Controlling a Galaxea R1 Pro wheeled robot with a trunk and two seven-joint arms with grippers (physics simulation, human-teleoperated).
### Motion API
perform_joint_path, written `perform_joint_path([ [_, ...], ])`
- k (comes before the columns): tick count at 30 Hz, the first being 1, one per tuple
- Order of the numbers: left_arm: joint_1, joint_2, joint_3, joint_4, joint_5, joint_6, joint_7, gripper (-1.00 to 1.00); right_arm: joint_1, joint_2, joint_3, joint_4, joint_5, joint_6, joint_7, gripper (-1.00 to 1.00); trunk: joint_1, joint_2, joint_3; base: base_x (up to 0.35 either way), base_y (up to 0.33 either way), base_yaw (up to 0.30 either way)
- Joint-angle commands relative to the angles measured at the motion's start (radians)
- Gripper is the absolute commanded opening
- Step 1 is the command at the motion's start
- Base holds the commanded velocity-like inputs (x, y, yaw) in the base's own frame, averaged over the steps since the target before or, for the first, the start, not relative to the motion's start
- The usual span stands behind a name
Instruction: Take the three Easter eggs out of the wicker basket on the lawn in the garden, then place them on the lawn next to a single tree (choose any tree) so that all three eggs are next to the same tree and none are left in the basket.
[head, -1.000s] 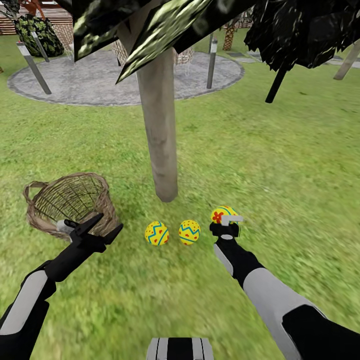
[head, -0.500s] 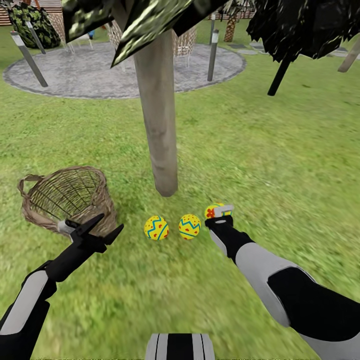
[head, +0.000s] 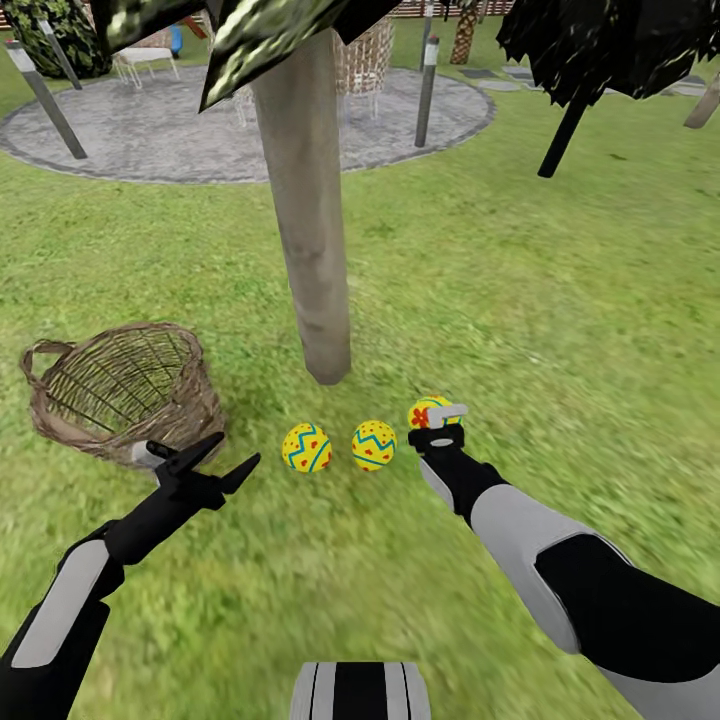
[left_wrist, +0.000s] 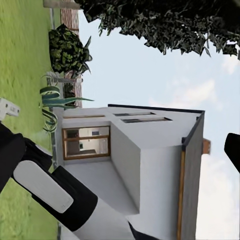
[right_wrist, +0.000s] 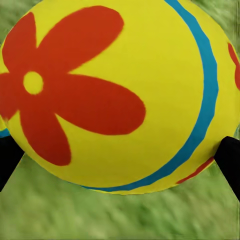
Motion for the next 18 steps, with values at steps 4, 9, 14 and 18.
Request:
perform_joint_path([
  [4, 0.000, 0.000, 0.002, 0.003, -0.001, 0.004, -0.003, 1.00, 0.000, 0.000, 0.009, -0.002, -0.010, 0.006, -0.009, -1.00, 0.000, 0.000, -0.001, 0.000, -0.335, 0.000],
  [9, 0.000, 0.000, 0.001, 0.006, -0.001, 0.004, -0.004, 1.00, 0.000, 0.003, 0.011, -0.002, -0.010, 0.006, -0.012, -1.00, 0.000, 0.000, 0.002, 0.000, -0.072, 0.185],
  [14, 0.000, -0.001, 0.001, 0.004, 0.000, 0.004, -0.007, 1.00, 0.000, 0.005, 0.012, -0.003, -0.009, 0.006, -0.012, -1.00, 0.000, 0.000, -0.002, 0.000, -0.001, 0.029],
  [18, 0.000, -0.001, 0.001, 0.004, -0.001, 0.004, -0.003, 1.00, 0.000, 0.006, 0.013, -0.002, -0.009, 0.008, -0.012, -1.00, 0.002, -0.001, -0.017, 0.000, 0.000, 0.000],
])
